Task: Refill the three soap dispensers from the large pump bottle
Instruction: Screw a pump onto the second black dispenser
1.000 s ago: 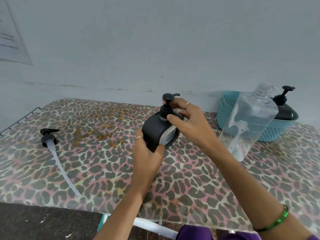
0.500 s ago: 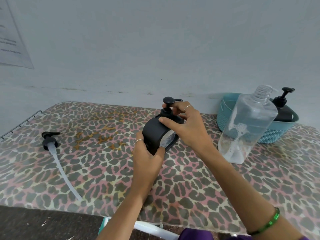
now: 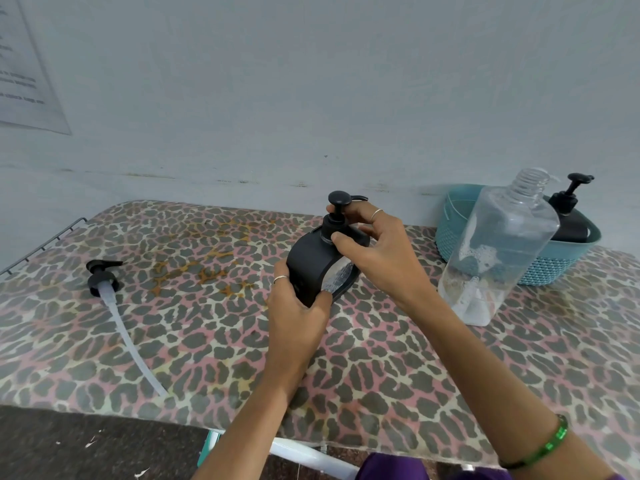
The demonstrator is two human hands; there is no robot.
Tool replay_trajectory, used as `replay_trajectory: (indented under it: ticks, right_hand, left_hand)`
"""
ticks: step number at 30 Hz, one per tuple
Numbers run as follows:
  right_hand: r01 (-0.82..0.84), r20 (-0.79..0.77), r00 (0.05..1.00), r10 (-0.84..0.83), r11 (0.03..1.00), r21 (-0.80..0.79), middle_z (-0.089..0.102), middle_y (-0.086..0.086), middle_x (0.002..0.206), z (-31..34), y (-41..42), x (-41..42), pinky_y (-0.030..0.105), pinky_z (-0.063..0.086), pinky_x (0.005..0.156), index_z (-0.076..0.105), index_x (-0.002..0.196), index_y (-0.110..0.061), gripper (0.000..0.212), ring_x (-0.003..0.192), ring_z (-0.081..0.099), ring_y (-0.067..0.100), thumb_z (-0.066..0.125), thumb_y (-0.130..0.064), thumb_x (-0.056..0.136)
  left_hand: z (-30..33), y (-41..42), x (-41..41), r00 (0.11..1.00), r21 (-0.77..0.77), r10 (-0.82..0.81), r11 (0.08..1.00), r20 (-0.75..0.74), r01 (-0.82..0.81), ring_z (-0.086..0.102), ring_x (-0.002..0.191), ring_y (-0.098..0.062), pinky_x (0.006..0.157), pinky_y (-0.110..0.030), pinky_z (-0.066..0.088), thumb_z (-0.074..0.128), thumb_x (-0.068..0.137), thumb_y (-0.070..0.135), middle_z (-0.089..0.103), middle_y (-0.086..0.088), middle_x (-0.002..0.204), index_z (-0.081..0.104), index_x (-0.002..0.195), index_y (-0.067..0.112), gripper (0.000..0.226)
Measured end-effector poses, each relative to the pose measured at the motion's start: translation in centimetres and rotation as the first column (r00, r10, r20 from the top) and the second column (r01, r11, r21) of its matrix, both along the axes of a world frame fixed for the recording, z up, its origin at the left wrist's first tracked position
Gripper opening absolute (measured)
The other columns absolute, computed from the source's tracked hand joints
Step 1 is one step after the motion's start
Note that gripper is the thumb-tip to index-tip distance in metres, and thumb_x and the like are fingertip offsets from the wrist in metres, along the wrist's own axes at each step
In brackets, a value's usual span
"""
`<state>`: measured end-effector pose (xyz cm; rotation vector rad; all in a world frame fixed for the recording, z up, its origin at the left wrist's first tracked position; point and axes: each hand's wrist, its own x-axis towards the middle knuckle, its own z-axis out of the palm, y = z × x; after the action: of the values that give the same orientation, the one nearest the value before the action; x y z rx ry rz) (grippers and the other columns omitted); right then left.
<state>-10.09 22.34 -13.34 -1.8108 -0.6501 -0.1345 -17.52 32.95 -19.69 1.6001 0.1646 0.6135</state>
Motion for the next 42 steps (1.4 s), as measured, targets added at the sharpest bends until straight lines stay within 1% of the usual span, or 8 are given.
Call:
replay_trajectory:
  ticks: [3,11,16,22,27,33,37,42]
  right_hand:
    - [0.02,0.018,1.0,-0.02,1.0,0.015,0.068,-0.005,0.112,0.03,0.12,0.14,0.013,0.043,0.09,0.065,0.117,-0.017,0.035,0.107,0.061,0.006,0.071,-0.013,0.083]
    - [0.051,0.037,0.998,-0.051,0.999,0.003,0.065,0.003,0.114,-0.21,0.31,-0.14,0.031,0.046,0.096,0.064,0.114,-0.02,0.033,0.108,0.06,0.014,0.073,-0.018,0.083]
    - [0.006,0.008,1.0,-0.006,1.0,-0.008,0.068,-0.01,0.114,-0.13,-0.03,-0.2,0.018,0.044,0.095,0.064,0.121,-0.018,0.038,0.11,0.06,0.003,0.06,-0.018,0.084]
    - [-0.002,0.038,0.999,0.002,1.0,-0.003,0.067,-0.018,0.105,-0.17,0.16,-0.1,0.004,0.041,0.086,0.065,0.12,-0.019,0.036,0.104,0.06,-0.005,0.063,-0.013,0.084]
    - [0.049,0.047,0.998,-0.049,0.999,-0.003,0.068,-0.002,0.111,-0.22,0.4,-0.01,0.018,0.044,0.092,0.064,0.121,-0.014,0.038,0.107,0.061,0.007,0.073,-0.016,0.084]
    - [0.107,0.034,0.994,-0.107,0.994,-0.002,0.065,0.001,0.108,-0.17,0.69,-0.36,0.028,0.045,0.095,0.064,0.117,-0.018,0.039,0.106,0.058,0.014,0.076,-0.021,0.081]
    - [0.076,0.025,0.997,-0.076,0.997,-0.009,0.065,-0.007,0.113,0.0,0.32,-0.57,0.024,0.044,0.096,0.062,0.12,-0.022,0.035,0.109,0.059,0.009,0.069,-0.023,0.086]
    - [-0.007,-0.043,0.999,0.007,1.0,0.009,0.065,-0.017,0.112,0.34,-0.09,-0.46,0.004,0.041,0.088,0.061,0.127,-0.019,0.039,0.11,0.058,-0.007,0.057,-0.007,0.09]
  left_hand:
    - [-0.05,0.08,0.09,1.0,0.0,0.002,1.0,0.004,-0.002,0.064,0.081,0.0,0.061,-0.011,0.05,0.061,0.076,0.006,0.063,0.026,0.088,0.048,0.097,0.054,0.054]
    - [-0.14,0.01,-0.12,1.0,0.022,0.01,1.0,0.012,-0.01,0.063,0.082,0.006,0.061,-0.007,0.048,0.061,0.077,-0.001,0.062,0.032,0.089,0.048,0.094,0.061,0.065]
    - [0.05,-0.03,-0.03,1.0,0.019,0.008,1.0,0.01,-0.008,0.062,0.084,0.007,0.062,-0.006,0.047,0.061,0.076,0.002,0.061,0.034,0.09,0.047,0.094,0.06,0.062]
    - [0.04,-0.01,-0.06,1.0,0.013,0.011,1.0,0.015,-0.011,0.063,0.086,0.007,0.065,-0.006,0.048,0.061,0.077,0.001,0.061,0.034,0.091,0.047,0.098,0.056,0.061]
    - [0.06,-0.03,-0.06,1.0,0.015,0.012,1.0,0.011,-0.012,0.063,0.085,0.005,0.064,-0.008,0.049,0.061,0.075,0.005,0.062,0.032,0.091,0.047,0.092,0.066,0.065]
    - [-0.08,-0.06,-0.03,0.999,0.013,0.028,1.0,0.018,-0.028,0.062,0.085,0.007,0.063,-0.006,0.047,0.062,0.077,0.0,0.063,0.025,0.092,0.048,0.098,0.054,0.06]
    - [-0.04,-0.06,-0.06,1.0,0.027,0.02,0.999,0.02,-0.021,0.061,0.084,0.01,0.062,-0.004,0.046,0.061,0.078,-0.001,0.061,0.034,0.091,0.046,0.1,0.051,0.058]
    - [-0.11,0.01,0.07,1.0,0.016,0.02,1.0,0.003,-0.02,0.061,0.086,0.012,0.064,-0.004,0.047,0.061,0.079,-0.003,0.06,0.038,0.09,0.046,0.1,0.049,0.058]
